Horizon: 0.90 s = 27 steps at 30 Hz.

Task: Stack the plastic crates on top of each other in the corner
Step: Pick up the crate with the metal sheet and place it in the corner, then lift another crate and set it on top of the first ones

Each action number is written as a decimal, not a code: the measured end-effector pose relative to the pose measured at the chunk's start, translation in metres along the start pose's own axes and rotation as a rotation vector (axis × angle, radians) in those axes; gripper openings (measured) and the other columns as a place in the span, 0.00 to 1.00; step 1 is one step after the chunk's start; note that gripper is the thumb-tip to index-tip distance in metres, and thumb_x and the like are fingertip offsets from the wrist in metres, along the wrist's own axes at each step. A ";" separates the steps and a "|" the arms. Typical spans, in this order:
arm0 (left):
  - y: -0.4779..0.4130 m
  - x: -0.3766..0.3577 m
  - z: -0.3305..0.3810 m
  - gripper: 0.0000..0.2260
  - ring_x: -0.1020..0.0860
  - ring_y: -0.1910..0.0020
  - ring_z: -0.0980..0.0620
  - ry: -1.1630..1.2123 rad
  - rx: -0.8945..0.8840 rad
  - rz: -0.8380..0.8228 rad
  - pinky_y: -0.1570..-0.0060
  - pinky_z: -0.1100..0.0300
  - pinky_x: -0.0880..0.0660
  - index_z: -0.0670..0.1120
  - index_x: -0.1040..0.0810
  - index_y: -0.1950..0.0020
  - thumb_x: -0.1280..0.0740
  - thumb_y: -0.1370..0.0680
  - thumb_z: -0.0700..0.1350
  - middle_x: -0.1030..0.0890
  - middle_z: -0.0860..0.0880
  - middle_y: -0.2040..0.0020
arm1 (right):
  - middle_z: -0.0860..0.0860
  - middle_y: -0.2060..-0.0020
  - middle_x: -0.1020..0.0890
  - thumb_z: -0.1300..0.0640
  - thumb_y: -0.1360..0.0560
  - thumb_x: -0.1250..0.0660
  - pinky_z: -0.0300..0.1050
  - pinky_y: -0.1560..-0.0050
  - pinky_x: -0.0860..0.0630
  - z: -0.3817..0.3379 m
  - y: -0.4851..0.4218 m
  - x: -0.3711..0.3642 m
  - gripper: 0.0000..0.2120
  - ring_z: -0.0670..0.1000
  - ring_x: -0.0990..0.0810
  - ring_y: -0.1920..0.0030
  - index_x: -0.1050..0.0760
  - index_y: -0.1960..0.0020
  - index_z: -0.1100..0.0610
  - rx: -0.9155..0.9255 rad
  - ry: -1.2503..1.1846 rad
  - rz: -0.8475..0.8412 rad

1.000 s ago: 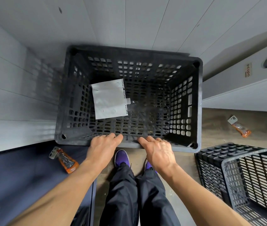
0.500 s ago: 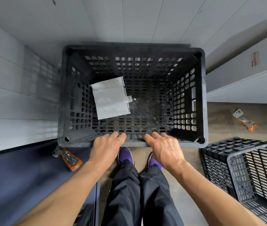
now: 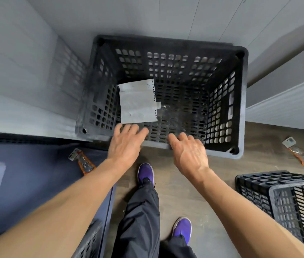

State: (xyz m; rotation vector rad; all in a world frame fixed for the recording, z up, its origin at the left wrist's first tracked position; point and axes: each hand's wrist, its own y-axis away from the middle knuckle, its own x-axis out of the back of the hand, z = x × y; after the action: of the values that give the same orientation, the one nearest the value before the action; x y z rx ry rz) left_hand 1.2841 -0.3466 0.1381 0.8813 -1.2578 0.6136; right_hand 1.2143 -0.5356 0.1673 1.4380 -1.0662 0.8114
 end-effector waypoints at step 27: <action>0.086 -0.185 0.074 0.23 0.34 0.31 0.45 0.464 0.362 -0.039 0.35 0.50 0.33 0.49 0.38 0.24 0.42 0.18 0.52 0.34 0.46 0.28 | 0.56 0.38 0.28 0.59 0.25 0.39 0.54 0.47 0.24 0.019 0.055 -0.232 0.19 0.59 0.31 0.40 0.31 0.34 0.55 -0.142 -0.233 -0.018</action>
State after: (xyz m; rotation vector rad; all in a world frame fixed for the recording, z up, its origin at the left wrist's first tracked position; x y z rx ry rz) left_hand 1.1329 -0.3492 -0.0177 0.9857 -0.7196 0.9705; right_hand 1.0785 -0.5141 -0.0286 1.4422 -1.2587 0.5523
